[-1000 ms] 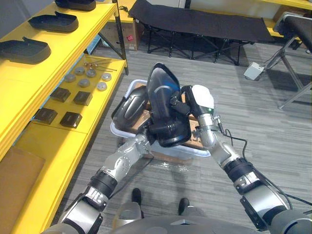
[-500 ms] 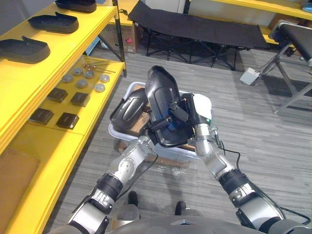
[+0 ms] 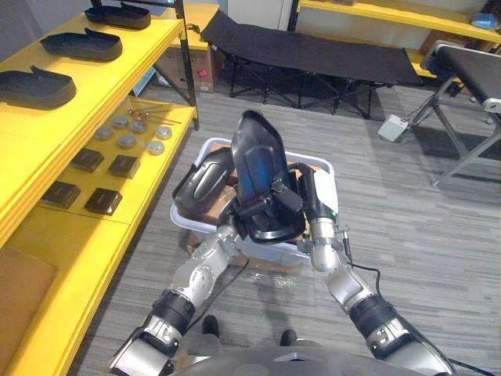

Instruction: Walk over and take three plastic housings, then place them on the shelf

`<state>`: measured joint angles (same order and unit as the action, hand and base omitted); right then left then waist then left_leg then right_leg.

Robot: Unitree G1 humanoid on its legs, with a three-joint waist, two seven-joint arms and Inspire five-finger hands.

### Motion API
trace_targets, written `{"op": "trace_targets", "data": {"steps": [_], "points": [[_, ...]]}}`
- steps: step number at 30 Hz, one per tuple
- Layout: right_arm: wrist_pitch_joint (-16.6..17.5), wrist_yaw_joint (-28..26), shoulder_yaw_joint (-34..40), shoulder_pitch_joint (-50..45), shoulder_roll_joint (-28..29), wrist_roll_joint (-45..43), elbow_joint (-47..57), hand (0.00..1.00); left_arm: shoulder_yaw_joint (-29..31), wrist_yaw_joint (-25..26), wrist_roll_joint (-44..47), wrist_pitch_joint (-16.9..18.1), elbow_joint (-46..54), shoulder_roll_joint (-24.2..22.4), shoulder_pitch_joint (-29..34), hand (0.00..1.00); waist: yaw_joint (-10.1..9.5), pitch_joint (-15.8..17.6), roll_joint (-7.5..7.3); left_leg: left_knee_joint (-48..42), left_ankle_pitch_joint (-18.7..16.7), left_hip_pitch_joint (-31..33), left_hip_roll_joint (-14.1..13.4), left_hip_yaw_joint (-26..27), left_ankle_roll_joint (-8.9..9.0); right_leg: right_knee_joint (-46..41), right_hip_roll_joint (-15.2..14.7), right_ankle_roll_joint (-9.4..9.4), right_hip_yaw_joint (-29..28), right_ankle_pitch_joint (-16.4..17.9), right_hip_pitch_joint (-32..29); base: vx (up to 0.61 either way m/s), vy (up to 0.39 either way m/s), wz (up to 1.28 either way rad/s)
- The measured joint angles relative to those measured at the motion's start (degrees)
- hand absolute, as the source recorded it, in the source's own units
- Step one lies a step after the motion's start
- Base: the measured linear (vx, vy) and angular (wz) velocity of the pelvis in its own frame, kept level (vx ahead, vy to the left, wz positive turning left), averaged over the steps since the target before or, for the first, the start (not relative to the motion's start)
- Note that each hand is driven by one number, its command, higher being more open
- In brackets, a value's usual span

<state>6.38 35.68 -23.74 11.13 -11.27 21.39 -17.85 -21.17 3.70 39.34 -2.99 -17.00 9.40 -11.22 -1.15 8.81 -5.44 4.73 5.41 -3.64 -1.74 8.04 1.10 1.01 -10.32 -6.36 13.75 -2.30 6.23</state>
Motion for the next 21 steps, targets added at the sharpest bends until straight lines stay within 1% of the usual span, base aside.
{"op": "trace_targets", "data": {"steps": [3, 4, 5, 6, 7, 8, 10, 11, 13, 14, 15, 16, 17, 19, 21], "points": [[0.23, 0.19, 2.50, -2.56, 0.01, -4.38, 7.48, 1.00, 1.86, 0.09, -12.22, 4.06, 5.84, 0.16, 3.08, 0.00, 0.04, -0.02, 0.05, 0.00, -0.03, -0.14, 0.04, 0.38, 0.03, -0.03, 0.00, 0.00, -0.11, 0.00, -0.01, 0.00, 0.002, -0.02], [0.78, -0.05, 3.65, -3.26, 0.02, -6.85, 10.00, 1.00, 2.64, 0.29, -16.07, 5.25, 8.23, 0.20, 4.51, 0.00, -0.04, -0.08, 0.14, 0.00, -0.04, -0.35, 0.05, 0.67, 0.05, -0.21, -0.03, 0.05, -0.18, 0.05, -0.05, -0.01, 0.007, -0.10], [1.15, -0.14, 4.35, -3.60, 0.11, -8.12, 11.31, 1.00, 2.97, 0.41, -17.82, 6.05, 9.57, 0.20, 5.50, 0.00, -0.04, -0.09, 0.16, 0.00, -0.10, -0.53, 0.06, 0.90, 0.09, -0.32, -0.06, 0.07, -0.33, 0.08, -0.05, -0.01, 0.011, -0.15], [2.65, -1.26, 5.62, -4.66, -0.07, -10.42, 14.21, 1.00, 3.10, 0.88, -20.91, 7.93, 12.18, 0.32, 7.60, 0.00, 0.00, -0.18, 0.32, 0.02, -0.28, -0.83, 0.07, 1.31, 0.11, -0.57, -0.07, 0.11, -0.80, 0.16, -0.11, 0.00, 0.011, -0.14], [3.87, -2.14, 6.27, -5.84, -0.32, -11.40, 16.23, 1.00, 3.11, 1.15, -22.46, 8.73, 13.29, 0.26, 8.52, 0.00, 0.00, -0.28, 0.46, 0.03, -0.43, -0.84, 0.09, 1.42, 0.06, -0.71, -0.08, 0.16, -0.91, 0.21, -0.22, 0.00, 0.022, -0.15], [7.37, -4.81, 8.33, -8.80, -0.60, -14.21, 21.45, 1.00, 3.72, 1.71, -25.99, 10.93, 15.26, 0.40, 10.69, 0.00, 0.15, -0.50, 0.85, 0.03, -0.90, -0.84, 0.15, 1.72, 0.48, -1.07, -0.11, 0.31, -1.18, 0.36, -0.56, 0.00, 0.020, -0.13], [10.48, -7.38, 10.98, -11.29, -1.33, -17.36, 26.28, 1.00, 4.65, 2.89, -28.75, 12.81, 16.57, 0.66, 13.07, 0.00, 0.53, -0.83, 1.32, 0.04, -0.95, -0.84, 0.17, 2.31, 0.42, -1.19, -0.12, 0.31, -1.59, 0.38, -0.92, 0.00, 0.017, -0.13], [13.62, -9.14, 14.33, -13.74, -2.61, -20.07, 30.35, 1.00, 6.45, 4.59, -31.81, 13.91, 17.06, 0.68, 15.34, 0.00, 1.34, -1.06, 1.72, 0.08, -0.97, -0.85, 0.20, 2.42, 0.43, -1.25, -0.13, 0.29, -1.64, 0.47, -0.99, -0.01, 0.009, -0.06], [15.77, -10.97, 18.53, -16.44, -2.75, -23.06, 33.45, 1.00, 8.56, 6.86, -34.06, 14.42, 17.11, 0.66, 17.48, 0.00, 1.77, -1.39, 1.99, 0.12, -1.00, -0.92, 0.20, 2.66, 0.47, -1.45, -0.06, 0.35, -1.77, 0.70, -1.17, -0.01, 0.004, -0.06], [16.77, -12.89, 21.44, -18.81, -2.70, -26.16, 35.12, 1.00, 10.18, 9.13, -35.70, 14.51, 17.11, 0.60, 19.34, 0.00, 2.46, -1.73, 2.15, 0.22, -1.03, -0.98, 0.10, 2.79, 0.52, -1.52, 0.06, 0.34, -1.97, 0.86, -1.26, -0.02, -0.005, -0.09], [17.32, -14.63, 23.62, -21.39, -2.52, -29.22, 36.02, 1.00, 11.87, 11.27, -35.71, 14.53, 17.27, 0.54, 21.36, 0.00, 2.97, -2.05, 2.32, 0.31, -1.16, -1.03, 0.00, 2.93, 0.71, -1.56, 0.17, 0.75, -2.11, 1.29, -1.45, -0.02, -0.010, -0.10], [17.64, -15.55, 24.37, -22.89, -2.37, -30.82, 36.22, 1.00, 12.64, 12.29, -35.69, 14.53, 17.30, 0.51, 22.20, 0.00, 3.10, -2.22, 2.41, 0.32, -1.22, -1.03, -0.07, 3.15, 0.80, -1.56, 0.24, 0.76, -2.33, 1.37, -1.86, -0.03, -0.011, -0.19], [17.88, -17.47, 25.57, -25.92, -2.18, -34.48, 36.23, 1.00, 13.84, 14.32, -35.67, 14.53, 17.55, 0.13, 23.68, 0.00, 3.11, -2.72, 2.62, 0.34, -1.36, -0.94, -0.29, 3.79, 0.98, -1.58, 0.44, 0.78, -2.99, 1.41, -2.31, -0.01, -0.013, -0.21], [17.68, -21.92, 25.73, -32.05, -0.25, -42.95, 36.20, 1.00, 15.40, 17.24, -35.49, 14.54, 18.35, -0.58, 25.50, 0.00, 3.43, -3.16, 3.15, 0.34, -1.44, -0.81, -0.77, 4.13, 1.10, -1.46, 0.65, 0.81, -3.15, 1.43, -2.56, 0.00, -0.023, -0.13], [17.39, -23.74, 25.42, -34.75, 1.72, -46.93, 35.61, 1.00, 15.44, 18.33, -35.39, 14.75, 18.60, -0.66, 25.73, 0.00, 3.58, -3.41, 3.58, 0.34, -1.45, -0.68, -0.81, 4.22, 1.13, -1.37, 0.68, 0.82, -3.26, 1.43, -2.76, 0.00, -0.004, -0.02]]}}
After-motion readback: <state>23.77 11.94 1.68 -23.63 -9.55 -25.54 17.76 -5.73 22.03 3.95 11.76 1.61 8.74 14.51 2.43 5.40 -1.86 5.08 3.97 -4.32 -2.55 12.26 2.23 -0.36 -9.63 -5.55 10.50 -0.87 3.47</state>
